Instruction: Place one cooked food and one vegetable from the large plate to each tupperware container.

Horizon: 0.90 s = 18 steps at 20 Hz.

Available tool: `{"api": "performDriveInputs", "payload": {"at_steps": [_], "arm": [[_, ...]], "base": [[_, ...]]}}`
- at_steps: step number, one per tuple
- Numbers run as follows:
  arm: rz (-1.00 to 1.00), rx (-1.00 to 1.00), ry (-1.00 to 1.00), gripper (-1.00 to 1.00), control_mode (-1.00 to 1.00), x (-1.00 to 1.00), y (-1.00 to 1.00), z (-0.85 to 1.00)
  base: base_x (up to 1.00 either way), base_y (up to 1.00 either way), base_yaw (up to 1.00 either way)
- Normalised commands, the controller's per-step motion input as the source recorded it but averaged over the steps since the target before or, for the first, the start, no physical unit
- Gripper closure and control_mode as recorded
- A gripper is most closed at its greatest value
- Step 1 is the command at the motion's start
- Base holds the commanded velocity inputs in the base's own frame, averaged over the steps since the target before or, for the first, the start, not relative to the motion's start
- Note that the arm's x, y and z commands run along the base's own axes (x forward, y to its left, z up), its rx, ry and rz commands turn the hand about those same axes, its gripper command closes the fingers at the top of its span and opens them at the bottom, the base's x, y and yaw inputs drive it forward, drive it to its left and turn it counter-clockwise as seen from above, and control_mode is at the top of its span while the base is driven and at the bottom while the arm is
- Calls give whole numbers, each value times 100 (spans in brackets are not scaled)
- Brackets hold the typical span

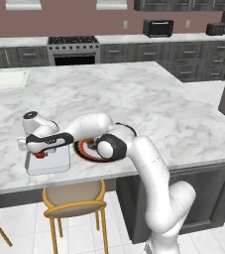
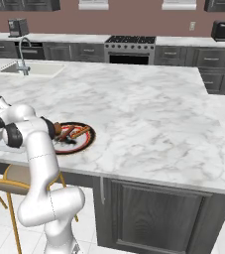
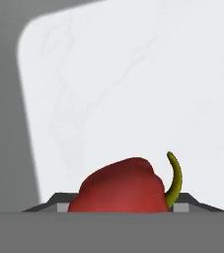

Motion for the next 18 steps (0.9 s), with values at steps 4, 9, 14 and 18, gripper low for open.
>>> {"api": "performDriveInputs", "payload": {"at_steps": [4,9,14,18], "arm": [[0,0,1,-100,-100,0,0,-12],[0,0,0,-100,-100,-16,-29,0],[0,1,-11,-100,-100,-34,-36,21],[0,4,-12,-100,-100,-38,-50,34]], "base": [[0,0,0],[0,0,0],[0,0,0],[0,0,0]]}}
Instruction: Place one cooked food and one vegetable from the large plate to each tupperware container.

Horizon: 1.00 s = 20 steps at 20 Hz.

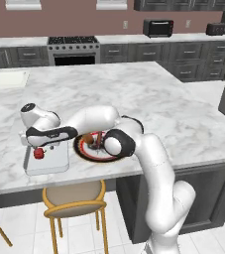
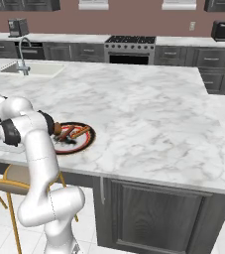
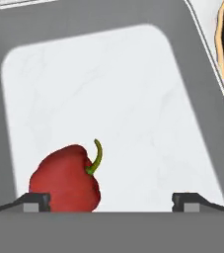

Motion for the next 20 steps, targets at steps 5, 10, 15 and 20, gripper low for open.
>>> {"api": "performDriveInputs", "payload": {"at_steps": [5,10,15,20], "arm": [[-6,2,-4,-100,-100,-54,-94,25],[-6,4,0,-100,-100,-30,-100,47],[0,1,3,-100,-100,-2,-100,60],[-3,0,9,-100,-100,10,-100,9]], "base": [[0,0,0],[0,0,0],[0,0,0],[0,0,0]]}}
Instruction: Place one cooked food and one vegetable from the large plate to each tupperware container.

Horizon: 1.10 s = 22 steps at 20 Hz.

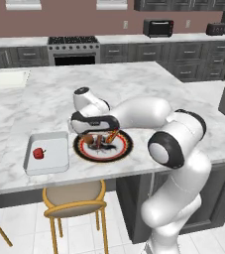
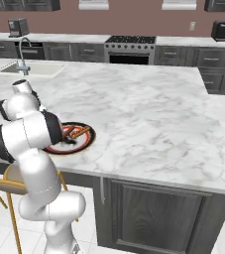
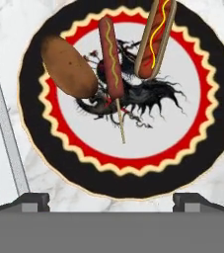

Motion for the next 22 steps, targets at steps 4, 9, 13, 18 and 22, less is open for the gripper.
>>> {"api": "performDriveInputs", "payload": {"at_steps": [4,9,13,18,22], "arm": [[-1,0,7,-100,-100,31,-100,0],[-2,0,11,-100,-100,56,-89,0],[0,0,12,-100,-100,66,-61,0],[0,0,8,-100,-100,56,-14,-10],[0,0,9,-100,-100,54,0,-27]], "base": [[0,0,0],[0,0,0],[0,0,0],[0,0,0],[0,0,0]]}}
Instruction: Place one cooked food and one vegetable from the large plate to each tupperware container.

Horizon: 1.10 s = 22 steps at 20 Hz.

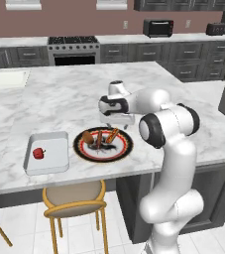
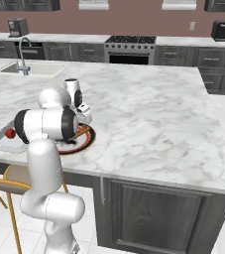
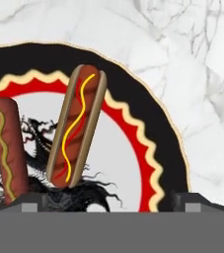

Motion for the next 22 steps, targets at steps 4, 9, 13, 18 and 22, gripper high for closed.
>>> {"api": "performDriveInputs", "payload": {"at_steps": [4,9,13,18,22], "arm": [[0,0,6,-100,-100,39,0,-32],[0,0,1,-100,-100,28,0,-26],[-2,0,0,-100,-100,26,0,-18],[-8,0,0,-100,-100,8,0,-23],[-11,0,0,-100,-100,2,0,-29]], "base": [[0,0,0],[0,0,0],[0,0,0],[0,0,0],[0,0,0]]}}
